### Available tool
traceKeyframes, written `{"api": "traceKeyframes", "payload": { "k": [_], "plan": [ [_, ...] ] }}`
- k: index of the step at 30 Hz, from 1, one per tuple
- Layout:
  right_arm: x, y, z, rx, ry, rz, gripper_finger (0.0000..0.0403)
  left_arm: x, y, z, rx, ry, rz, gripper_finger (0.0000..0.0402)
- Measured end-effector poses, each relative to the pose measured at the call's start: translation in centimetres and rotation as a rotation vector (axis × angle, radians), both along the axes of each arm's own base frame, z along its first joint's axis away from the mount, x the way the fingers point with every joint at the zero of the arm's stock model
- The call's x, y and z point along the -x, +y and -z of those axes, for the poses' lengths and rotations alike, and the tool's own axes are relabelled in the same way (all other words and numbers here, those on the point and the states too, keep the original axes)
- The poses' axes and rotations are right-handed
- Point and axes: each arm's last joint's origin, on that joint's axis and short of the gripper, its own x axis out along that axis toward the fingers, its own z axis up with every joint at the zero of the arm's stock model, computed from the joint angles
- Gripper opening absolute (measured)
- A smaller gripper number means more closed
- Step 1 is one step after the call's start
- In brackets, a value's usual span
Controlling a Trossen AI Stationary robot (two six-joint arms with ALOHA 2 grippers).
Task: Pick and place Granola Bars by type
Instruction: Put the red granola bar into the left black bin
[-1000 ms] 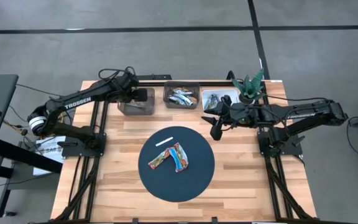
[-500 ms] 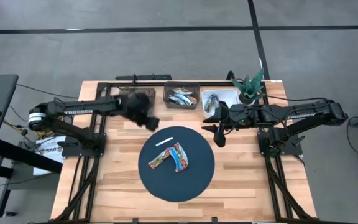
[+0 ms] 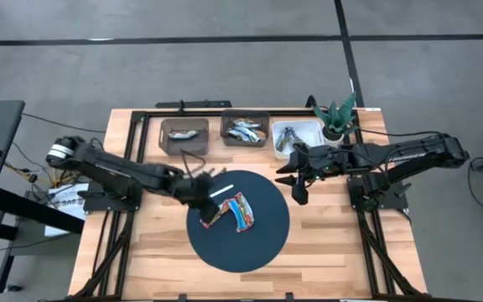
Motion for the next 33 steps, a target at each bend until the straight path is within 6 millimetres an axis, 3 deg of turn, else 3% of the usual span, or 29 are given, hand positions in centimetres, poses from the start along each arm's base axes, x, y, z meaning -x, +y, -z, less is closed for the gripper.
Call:
{"api": "traceKeyframes", "payload": {
  "k": [5, 14, 19, 29, 33],
  "plan": [
    [0.1, 0.4, 0.1, 0.001, 0.012, -0.017, 0.0124, -1.8, -1.8, 2.2, -0.071, 0.117, 0.025, 0.0174],
    [0.2, 0.4, 0.2, 0.001, 0.021, -0.016, 0.0124, -4.7, -2.5, 5.9, -0.182, 0.273, 0.039, 0.0174],
    [0.2, 0.4, 0.2, 0.002, 0.021, -0.016, 0.0124, -5.2, -2.7, 7.9, -0.201, 0.345, 0.049, 0.0174],
    [0.2, 0.4, 0.2, 0.002, 0.02, -0.015, 0.0124, -5.2, -2.4, 8.7, -0.234, 0.379, 0.047, 0.0173],
    [0.2, 0.4, 0.2, 0.002, 0.02, -0.015, 0.0124, -5.2, -2.5, 8.7, -0.212, 0.384, 0.049, 0.0152]
  ]
}}
